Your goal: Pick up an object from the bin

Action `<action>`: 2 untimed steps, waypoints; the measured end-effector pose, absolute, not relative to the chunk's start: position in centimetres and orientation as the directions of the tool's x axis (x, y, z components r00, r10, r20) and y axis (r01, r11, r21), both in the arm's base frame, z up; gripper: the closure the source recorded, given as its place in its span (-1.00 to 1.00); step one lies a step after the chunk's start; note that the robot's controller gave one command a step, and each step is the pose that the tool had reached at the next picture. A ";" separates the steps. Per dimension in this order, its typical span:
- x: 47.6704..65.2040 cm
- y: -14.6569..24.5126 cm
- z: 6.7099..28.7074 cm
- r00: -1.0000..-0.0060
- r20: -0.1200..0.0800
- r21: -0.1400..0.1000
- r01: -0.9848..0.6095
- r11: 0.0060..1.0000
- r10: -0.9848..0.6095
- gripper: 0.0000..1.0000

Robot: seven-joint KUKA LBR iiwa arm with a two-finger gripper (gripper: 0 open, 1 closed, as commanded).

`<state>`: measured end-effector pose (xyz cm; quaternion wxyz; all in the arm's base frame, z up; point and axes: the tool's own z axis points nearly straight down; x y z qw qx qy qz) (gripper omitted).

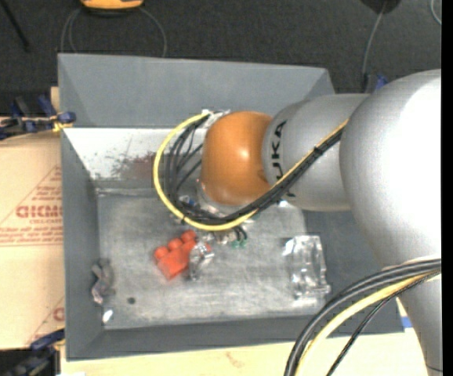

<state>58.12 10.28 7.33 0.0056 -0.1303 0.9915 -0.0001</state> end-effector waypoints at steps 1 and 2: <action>57.4 10.7 10.1 -0.886 -0.007 -0.003 -0.464 0.886 -0.464 -1.00; 58.5 10.7 10.1 -0.897 -0.010 0.000 -0.441 0.897 -0.441 -1.00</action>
Offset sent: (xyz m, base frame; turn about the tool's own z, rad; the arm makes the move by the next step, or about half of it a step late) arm -0.0092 0.0050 0.0267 -0.2232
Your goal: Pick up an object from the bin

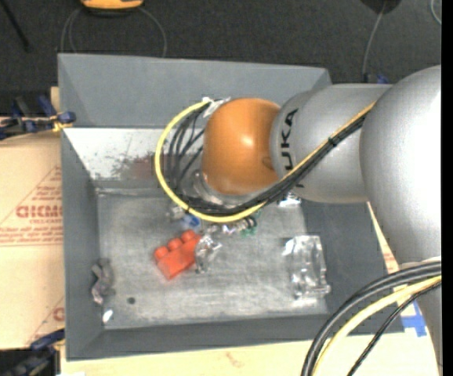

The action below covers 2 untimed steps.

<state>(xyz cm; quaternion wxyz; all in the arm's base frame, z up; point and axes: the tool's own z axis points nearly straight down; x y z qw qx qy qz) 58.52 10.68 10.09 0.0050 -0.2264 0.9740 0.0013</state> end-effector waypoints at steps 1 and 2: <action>59.1 10.4 7.4 -0.802 -0.009 -0.004 -0.597 0.802 -0.597 -1.00; 59.3 10.4 7.6 -0.805 -0.008 -0.001 -0.593 0.805 -0.593 -1.00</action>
Offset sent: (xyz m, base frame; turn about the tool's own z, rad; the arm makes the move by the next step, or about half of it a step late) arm 0.0025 -0.0026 -0.0309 -0.1850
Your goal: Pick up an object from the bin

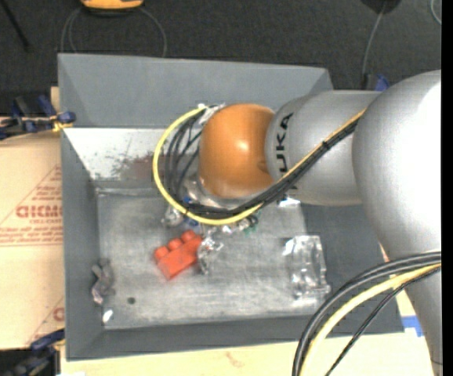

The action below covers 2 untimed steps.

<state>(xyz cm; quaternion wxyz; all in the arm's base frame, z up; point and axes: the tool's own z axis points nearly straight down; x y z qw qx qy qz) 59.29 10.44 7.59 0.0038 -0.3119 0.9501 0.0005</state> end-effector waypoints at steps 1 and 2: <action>59.6 10.6 7.9 -0.807 -0.018 -0.003 -0.591 0.807 -0.591 1.00; 59.8 10.6 8.1 -0.810 -0.009 0.000 -0.587 0.810 -0.587 1.00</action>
Offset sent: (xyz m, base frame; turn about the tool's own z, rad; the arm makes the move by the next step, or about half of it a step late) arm 0.0000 0.0000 0.0000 0.0000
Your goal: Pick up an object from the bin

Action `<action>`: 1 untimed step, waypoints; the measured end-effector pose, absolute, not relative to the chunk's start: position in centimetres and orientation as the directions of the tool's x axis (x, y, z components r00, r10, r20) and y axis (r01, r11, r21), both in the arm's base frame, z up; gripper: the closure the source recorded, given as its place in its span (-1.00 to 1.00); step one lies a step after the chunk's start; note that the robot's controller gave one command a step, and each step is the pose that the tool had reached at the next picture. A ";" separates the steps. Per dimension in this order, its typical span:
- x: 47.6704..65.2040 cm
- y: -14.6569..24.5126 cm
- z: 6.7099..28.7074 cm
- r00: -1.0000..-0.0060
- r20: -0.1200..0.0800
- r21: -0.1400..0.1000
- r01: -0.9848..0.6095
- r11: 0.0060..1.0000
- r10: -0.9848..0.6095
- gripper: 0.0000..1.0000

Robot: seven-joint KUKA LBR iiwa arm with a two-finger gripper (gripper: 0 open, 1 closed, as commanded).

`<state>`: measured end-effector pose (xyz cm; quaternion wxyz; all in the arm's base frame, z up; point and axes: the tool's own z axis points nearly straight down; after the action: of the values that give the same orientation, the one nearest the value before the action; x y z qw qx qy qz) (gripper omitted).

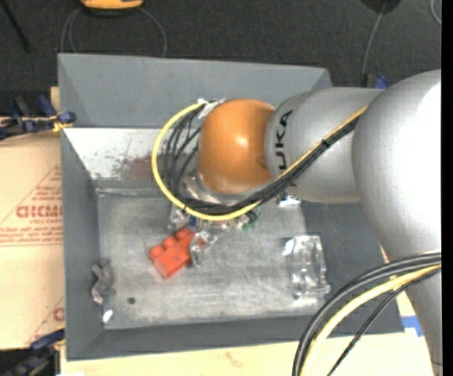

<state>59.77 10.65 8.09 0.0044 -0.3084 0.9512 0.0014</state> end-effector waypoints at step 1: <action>60.0 10.6 12.3 -0.813 -0.009 -0.004 -0.582 0.813 -0.582 1.00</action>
Offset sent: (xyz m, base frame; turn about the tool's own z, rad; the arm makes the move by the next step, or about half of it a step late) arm 0.0000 0.0000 0.0382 0.0000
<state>60.02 10.60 12.26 0.0050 -0.3056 0.9521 -0.0005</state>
